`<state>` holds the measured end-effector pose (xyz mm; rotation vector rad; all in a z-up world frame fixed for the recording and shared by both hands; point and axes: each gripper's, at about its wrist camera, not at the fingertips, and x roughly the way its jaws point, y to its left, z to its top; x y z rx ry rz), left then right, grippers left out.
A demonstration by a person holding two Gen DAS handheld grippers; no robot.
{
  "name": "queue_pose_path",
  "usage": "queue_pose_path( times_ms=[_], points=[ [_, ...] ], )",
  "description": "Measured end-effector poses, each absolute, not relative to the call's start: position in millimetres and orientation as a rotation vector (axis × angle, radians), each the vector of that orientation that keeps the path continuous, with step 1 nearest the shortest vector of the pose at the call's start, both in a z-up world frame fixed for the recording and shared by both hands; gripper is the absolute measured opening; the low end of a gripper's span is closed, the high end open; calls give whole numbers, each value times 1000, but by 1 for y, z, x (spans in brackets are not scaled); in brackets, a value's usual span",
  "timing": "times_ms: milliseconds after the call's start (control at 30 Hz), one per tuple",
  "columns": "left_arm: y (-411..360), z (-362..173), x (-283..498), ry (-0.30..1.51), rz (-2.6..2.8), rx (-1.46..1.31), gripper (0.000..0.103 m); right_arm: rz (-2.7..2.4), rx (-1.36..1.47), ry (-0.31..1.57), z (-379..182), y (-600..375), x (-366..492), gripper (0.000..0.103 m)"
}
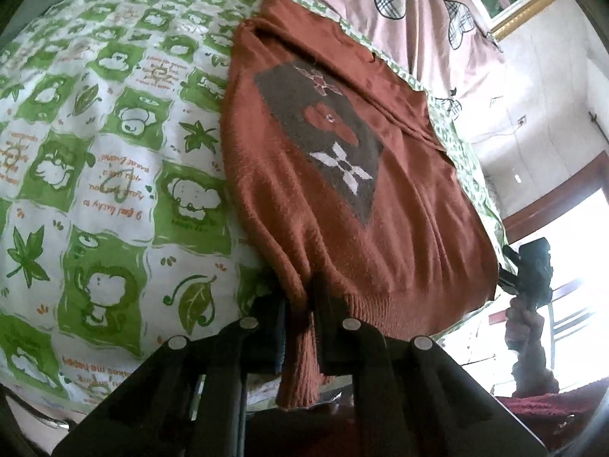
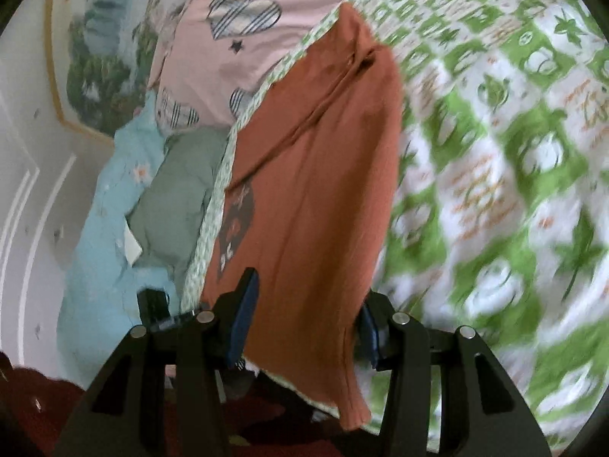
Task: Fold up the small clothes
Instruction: 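Grasp the ribbed hem of the sweater with both grippers, then fold the held hem up toward the collar with both grippers and release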
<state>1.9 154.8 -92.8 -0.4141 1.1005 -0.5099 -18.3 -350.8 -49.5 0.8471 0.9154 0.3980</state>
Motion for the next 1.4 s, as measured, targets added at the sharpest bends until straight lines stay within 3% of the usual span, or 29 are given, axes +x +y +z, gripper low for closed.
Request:
queue_pose_path(
  times_ms=[167,200,233,267,433,533,600,633,667,1067,1400],
  points=[
    [156,-92,1,1097,-509,-411,10,457,810,989,-54,-345,-13,47],
    [155,-91,-1,1086,-503,-395,8,468,754,1022,-53,-337,-16,32],
    [155,-89,-5,1073,-496,-376,7,480,722,1047,-53,-333,-18,11],
    [155,-86,-8,1063,-492,-364,7,495,682,1076,-53,-327,-24,7],
    [161,-91,-4,1112,-498,-411,12,532,726,1072,-64,-327,-39,10],
    [162,-93,3,1148,-541,-475,33,519,758,1050,-71,-326,-37,10],
    [155,-89,4,1138,-551,-427,29,506,748,1040,-70,-324,-37,10],
    [151,-86,2,1124,-539,-378,9,502,749,1032,-69,-324,-39,8],
    [147,-83,-1,1107,-524,-320,5,503,755,1017,-66,-326,-43,7],
    [164,-36,-7,926,-530,-460,4,573,829,841,-22,-336,-39,7],
    [148,26,86,733,-488,-482,4,455,733,720,33,-363,61,7]
  ],
)
